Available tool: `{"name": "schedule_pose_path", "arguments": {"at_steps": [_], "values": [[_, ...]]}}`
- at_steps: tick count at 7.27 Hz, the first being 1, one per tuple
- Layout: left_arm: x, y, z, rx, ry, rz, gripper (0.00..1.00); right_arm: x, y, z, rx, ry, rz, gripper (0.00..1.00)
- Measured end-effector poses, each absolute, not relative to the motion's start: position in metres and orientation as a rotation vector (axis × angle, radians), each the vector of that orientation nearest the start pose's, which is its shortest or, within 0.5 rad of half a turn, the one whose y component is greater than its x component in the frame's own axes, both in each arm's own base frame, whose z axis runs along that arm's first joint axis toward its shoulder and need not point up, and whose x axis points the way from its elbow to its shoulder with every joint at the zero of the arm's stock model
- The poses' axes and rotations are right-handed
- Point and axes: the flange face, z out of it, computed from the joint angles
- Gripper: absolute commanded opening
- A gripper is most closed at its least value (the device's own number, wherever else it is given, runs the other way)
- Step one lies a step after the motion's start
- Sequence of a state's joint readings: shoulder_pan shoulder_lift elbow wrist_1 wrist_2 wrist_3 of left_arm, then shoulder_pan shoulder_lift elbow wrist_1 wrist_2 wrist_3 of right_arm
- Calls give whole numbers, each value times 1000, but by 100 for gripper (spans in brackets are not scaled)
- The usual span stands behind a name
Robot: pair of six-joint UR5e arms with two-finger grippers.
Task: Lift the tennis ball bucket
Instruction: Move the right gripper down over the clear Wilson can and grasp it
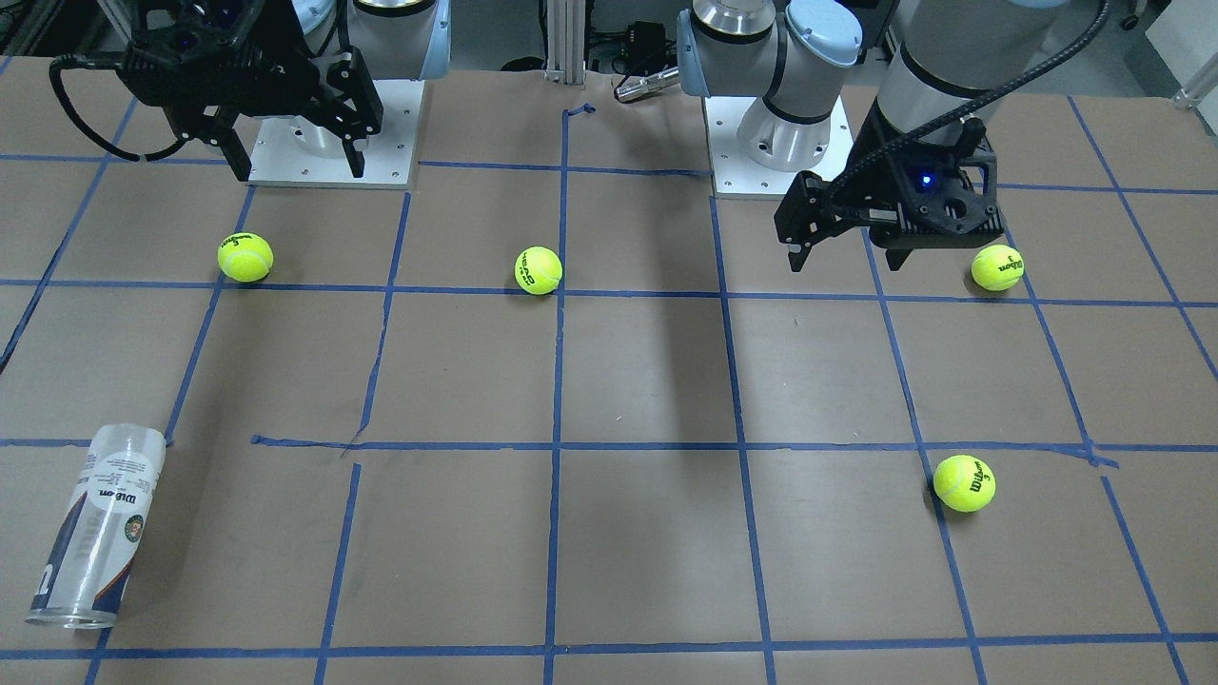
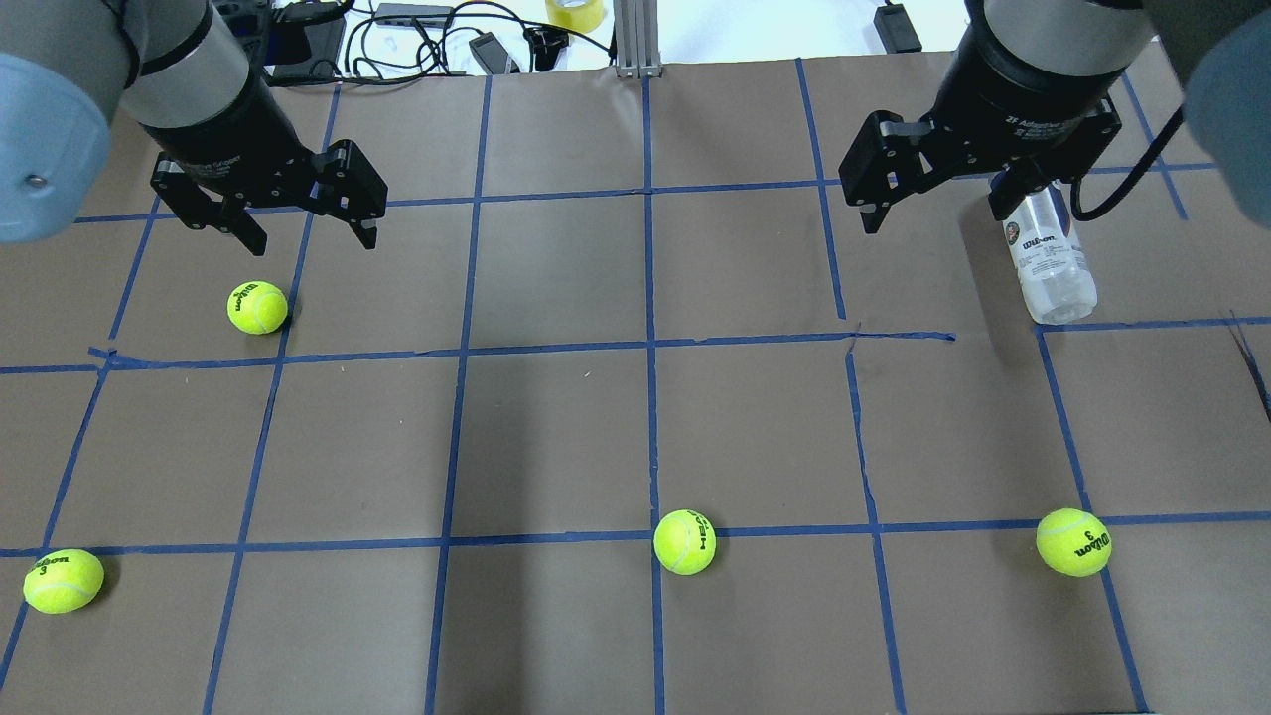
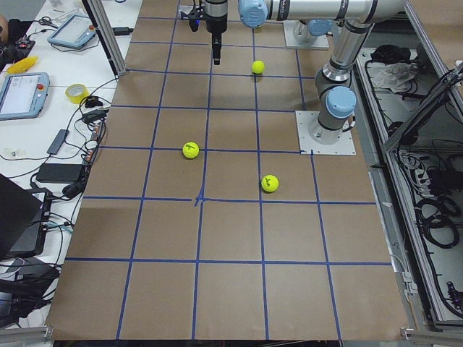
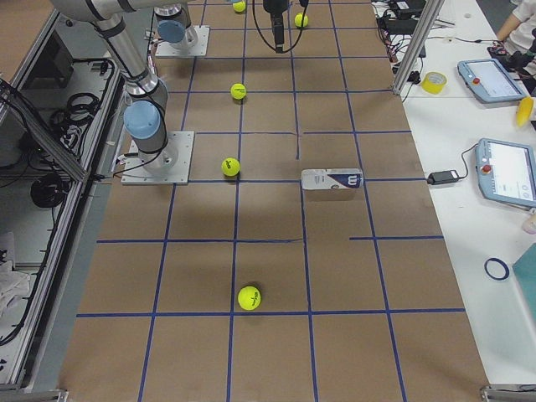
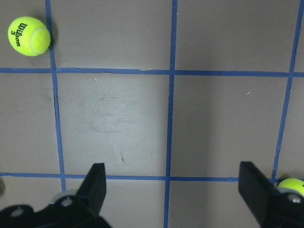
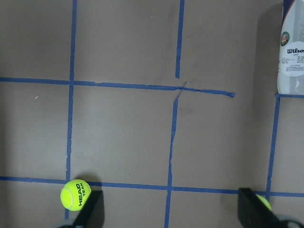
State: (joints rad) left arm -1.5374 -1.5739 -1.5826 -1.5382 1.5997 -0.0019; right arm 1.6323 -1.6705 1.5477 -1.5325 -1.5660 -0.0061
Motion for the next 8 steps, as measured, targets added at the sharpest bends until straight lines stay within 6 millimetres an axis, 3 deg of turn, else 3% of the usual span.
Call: {"name": "schedule_pose_path", "arguments": {"at_steps": [3,5,6,7,8], "values": [[-110,-496,494,-60,3104,-57,100,160,-448,541,-117,3140,-141,100],[-109,-489,506,-65,3106,-85,100,142,-472,560,-142,3165,-258,100],[-110,-486,507,-69,3112,-88,100,120,-497,568,-109,3176,-277,100],[-111,-483,507,-76,3115,-89,100,88,-528,563,-36,3185,-252,100],[-113,-481,510,-79,3123,-97,100,42,-570,542,38,3187,-190,100]]}}
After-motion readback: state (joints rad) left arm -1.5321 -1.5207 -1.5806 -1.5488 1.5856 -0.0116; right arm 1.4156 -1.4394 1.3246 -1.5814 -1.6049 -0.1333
